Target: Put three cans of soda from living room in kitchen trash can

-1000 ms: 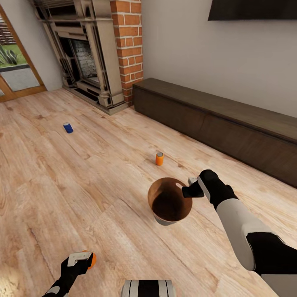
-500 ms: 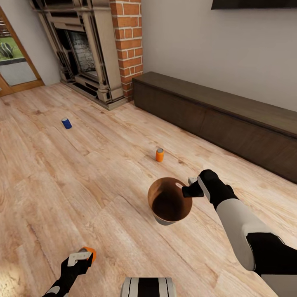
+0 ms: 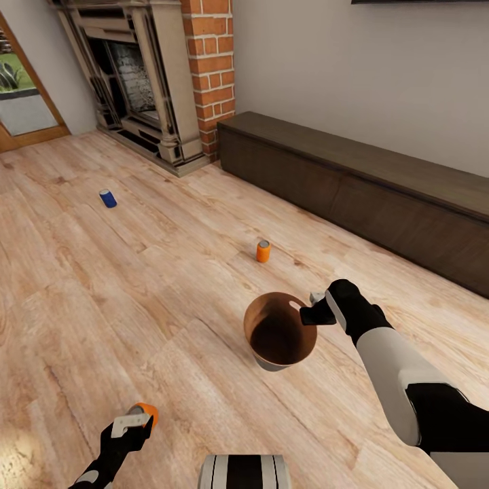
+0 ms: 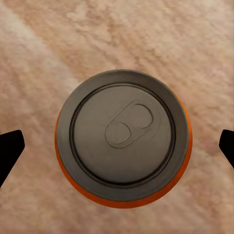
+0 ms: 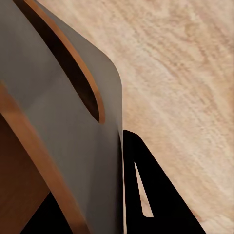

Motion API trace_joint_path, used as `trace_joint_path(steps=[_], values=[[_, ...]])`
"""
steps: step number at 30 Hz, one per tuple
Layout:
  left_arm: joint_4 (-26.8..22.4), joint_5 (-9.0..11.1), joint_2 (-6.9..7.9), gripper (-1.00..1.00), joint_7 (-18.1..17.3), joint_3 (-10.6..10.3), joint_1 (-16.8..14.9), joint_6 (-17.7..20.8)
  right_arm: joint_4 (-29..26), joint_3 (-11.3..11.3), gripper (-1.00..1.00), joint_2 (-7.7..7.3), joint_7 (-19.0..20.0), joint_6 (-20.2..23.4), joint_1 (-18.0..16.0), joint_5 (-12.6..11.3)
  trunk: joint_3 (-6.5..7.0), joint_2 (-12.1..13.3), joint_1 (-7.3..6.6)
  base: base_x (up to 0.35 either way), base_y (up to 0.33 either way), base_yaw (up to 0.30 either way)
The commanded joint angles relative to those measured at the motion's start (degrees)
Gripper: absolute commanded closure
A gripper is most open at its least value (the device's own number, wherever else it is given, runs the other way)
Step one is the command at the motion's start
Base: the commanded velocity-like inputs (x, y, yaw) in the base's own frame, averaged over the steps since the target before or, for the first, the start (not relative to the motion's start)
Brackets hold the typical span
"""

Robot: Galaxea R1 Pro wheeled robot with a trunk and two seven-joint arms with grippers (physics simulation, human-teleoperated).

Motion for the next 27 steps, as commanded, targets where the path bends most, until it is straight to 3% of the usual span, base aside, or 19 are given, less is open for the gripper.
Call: trace_joint_path(steps=[1,5,6,27], values=[[0.0,0.01,0.0,-1.0,0.0,0.0,0.01,0.0,0.01,-0.07,1.0,0.03,0.3,0.15,-0.02,-1.44,0.0,0.0,-0.01,0.0,0.0,0.0],[0.0,0.01,0.0,-1.0,0.01,0.0,0.03,0.0,0.02,-0.06,1.0,0.07,0.3,0.15,-0.02,-1.44,0.0,0.0,-0.01,0.0,0.0,0.0],[0.0,0.01,0.0,1.0,0.02,0.0,0.04,-0.05,0.02,-0.07,1.0,0.08,0.3,0.15,-0.02,-1.44,0.0,0.0,-0.01,0.0,0.0,0.0],[-0.09,0.02,0.0,1.0,0.0,-0.02,0.08,-0.18,0.0,0.06,1.0,0.4,0.3,0.15,-0.02,-1.35,0.0,0.0,-0.01,0.0,0.0,0.0]])
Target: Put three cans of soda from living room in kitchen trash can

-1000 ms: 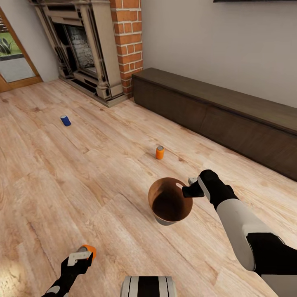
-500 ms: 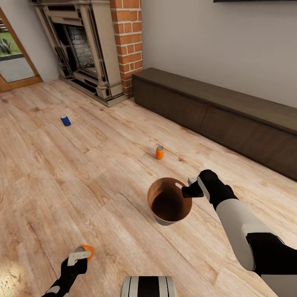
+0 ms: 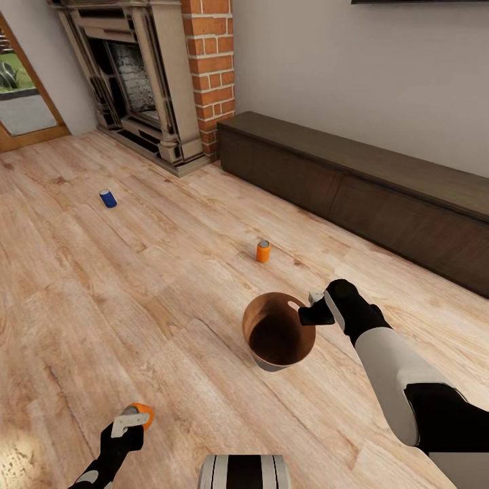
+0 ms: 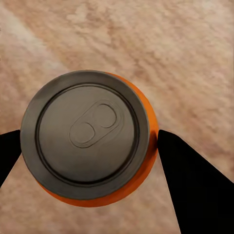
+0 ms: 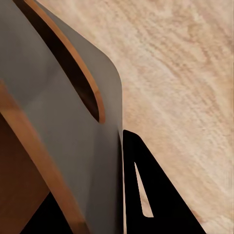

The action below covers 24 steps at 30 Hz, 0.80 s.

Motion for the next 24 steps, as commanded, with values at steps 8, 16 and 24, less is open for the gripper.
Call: trace_joint_path(steps=[8,16,24], values=[[0.05,-0.16,0.0,1.0,0.21,-0.08,0.01,0.19,0.01,-0.1,1.0,-0.02,0.32,0.17,-0.02,-1.72,1.78,0.11,-0.21,0.0,0.0,0.0],[0.05,-0.2,0.0,1.0,0.22,-0.1,0.02,0.17,0.02,-0.1,1.0,-0.14,0.32,0.17,-0.02,-1.75,3.42,1.38,-1.0,0.0,0.0,0.0],[0.05,-0.17,0.03,1.0,0.19,-0.11,-0.01,0.24,0.07,-0.01,1.0,-0.04,0.32,0.17,0.0,-1.71,4.86,4.58,-2.75,0.0,0.0,0.0]])
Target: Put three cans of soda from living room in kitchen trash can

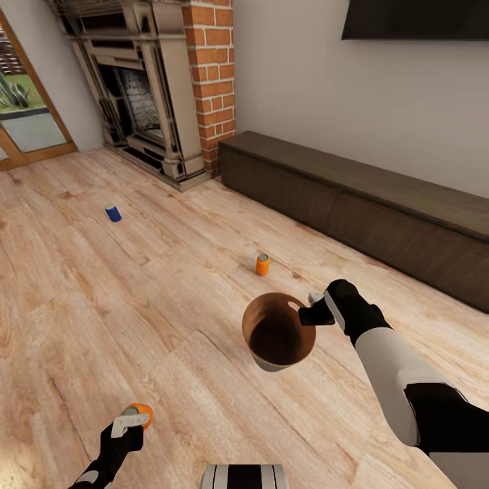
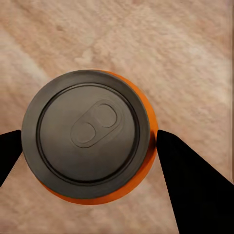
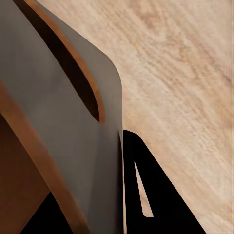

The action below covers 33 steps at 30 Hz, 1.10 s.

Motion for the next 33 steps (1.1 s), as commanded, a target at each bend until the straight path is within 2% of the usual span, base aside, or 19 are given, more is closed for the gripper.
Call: trace_joint_path(steps=[1,11,21,24,27,30,33], values=[[0.01,-0.12,0.02,1.0,0.01,-0.03,0.0,0.03,0.0,-0.08,1.0,0.01,0.31,0.15,0.02,-1.5,0.19,0.41,-0.23,0.0,0.0,0.0],[0.01,-0.03,0.19,1.0,-0.43,-0.08,0.0,0.65,0.13,0.07,1.0,0.02,0.31,0.15,0.22,-1.53,1.98,4.43,-2.42,0.0,0.0,0.0],[-1.66,0.6,0.82,1.0,-4.25,0.32,-0.93,12.07,0.13,0.17,1.0,-0.29,0.31,0.15,0.37,-1.43,3.78,8.44,-4.62,0.0,0.0,0.0],[-5.62,0.77,1.63,1.0,-5.81,0.49,-1.61,16.79,0.13,0.21,1.0,-0.26,0.33,0.15,0.4,-1.4,4.32,9.64,-5.28,0.0,0.0,0.0],[-12.77,0.85,2.7,1.0,-7.78,0.6,-1.95,23.82,0.13,0.24,1.0,-0.26,0.34,0.15,0.46,-1.33,4.86,10.84,-5.94,0.0,0.0,0.0],[-19.22,0.88,3.28,1.0,-8.56,0.63,-2.1,28.67,0.13,0.24,1.0,-0.38,0.38,0.15,0.48,-1.31,5.39,12.05,-6.6,0.0,0.0,0.0],[-28.23,0.89,4.33,1.0,-10.01,0.65,-2.94,37.69,0.24,0.24,1.0,-0.49,0.39,0.15,0.51,-1.28,5.93,13.25,-7.26,0.0,0.0,0.0]])
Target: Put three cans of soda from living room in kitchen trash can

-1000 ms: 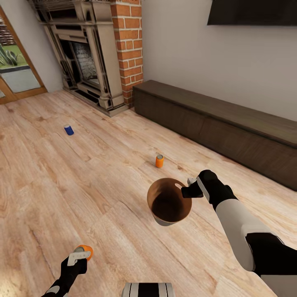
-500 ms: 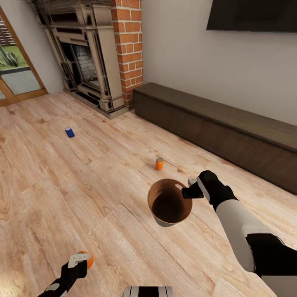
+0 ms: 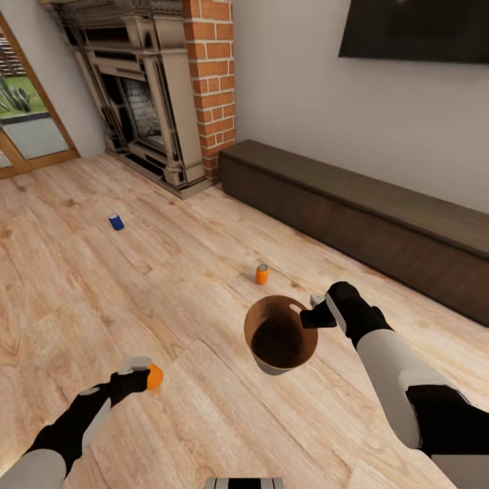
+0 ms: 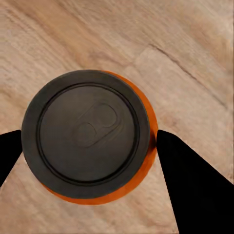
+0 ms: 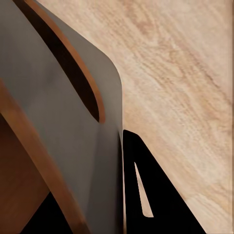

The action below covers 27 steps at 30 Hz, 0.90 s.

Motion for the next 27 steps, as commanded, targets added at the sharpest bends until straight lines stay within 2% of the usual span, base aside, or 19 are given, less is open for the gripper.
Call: trace_joint_path(steps=[1,2,4,5,6,8,11,14,18,23,27], values=[[-1.39,-0.2,0.21,1.0,-0.51,-0.02,-0.52,1.82,0.03,-0.1,1.0,-0.01,0.31,0.16,0.02,-1.63,0.18,0.42,-0.23,0.0,0.0,0.0],[-3.8,-0.2,0.61,1.0,-1.48,-0.02,-1.96,5.94,0.07,-0.11,1.0,-0.03,0.32,0.16,0.07,-1.65,0.36,0.82,-0.45,0.0,0.0,0.0],[-6.01,-0.2,1.01,1.0,-2.29,-0.04,-3.75,10.72,0.1,-0.13,1.0,-0.03,0.32,0.16,0.1,-1.67,0.72,1.62,-0.88,0.0,0.0,0.0],[-5.66,0.36,0.67,1.0,-1.92,-0.35,-3.37,10.32,-0.23,0.31,1.0,-0.38,-0.26,0.16,-0.22,0.2,0.72,1.61,-0.88,0.0,0.0,0.0],[-5.32,0.71,0.7,1.0,-1.79,-0.7,-3.05,10.04,-0.48,0.64,1.0,-0.69,-0.77,0.16,-0.53,-0.3,0.72,1.61,-0.88,0.0,0.0,0.0],[-4.64,0.82,0.75,1.0,-1.77,-1.13,-2.57,10.08,-1.21,0.72,1.0,-1.0,-1.08,0.16,-1.21,1.25,0.72,1.61,-0.88,0.0,0.0,0.0],[-3.67,0.82,0.75,1.0,-1.77,-1.13,-2.57,10.08,-1.53,0.72,1.0,-1.0,-1.08,0.16,-2.2,7.34,0.72,1.61,-0.88,0.0,0.0,0.0],[-2.97,0.82,0.75,1.0,-1.77,-1.13,-2.57,10.08,-1.53,0.72,1.0,-1.0,-1.08,0.16,-2.96,10.53,0.72,1.61,-0.88,0.0,0.0,0.0],[-2.97,0.82,0.75,1.0,-1.77,-1.13,-2.57,10.08,-1.53,0.72,1.0,-1.0,-1.08,0.16,-2.96,13.0,0.72,1.61,-0.88,0.0,0.0,0.0],[-2.97,0.82,0.75,1.0,-1.77,-1.13,-2.57,10.08,-1.53,0.72,1.0,-1.0,-1.08,0.16,-2.96,14.92,0.72,1.61,-0.88,0.0,0.0,0.0],[-3.69,0.75,0.67,1.0,-2.34,-0.62,-1.6,11.11,-1.57,1.69,1.0,-1.42,-0.78,0.16,-2.59,15.63,1.44,3.21,-1.76,0.0,0.0,0.0]])
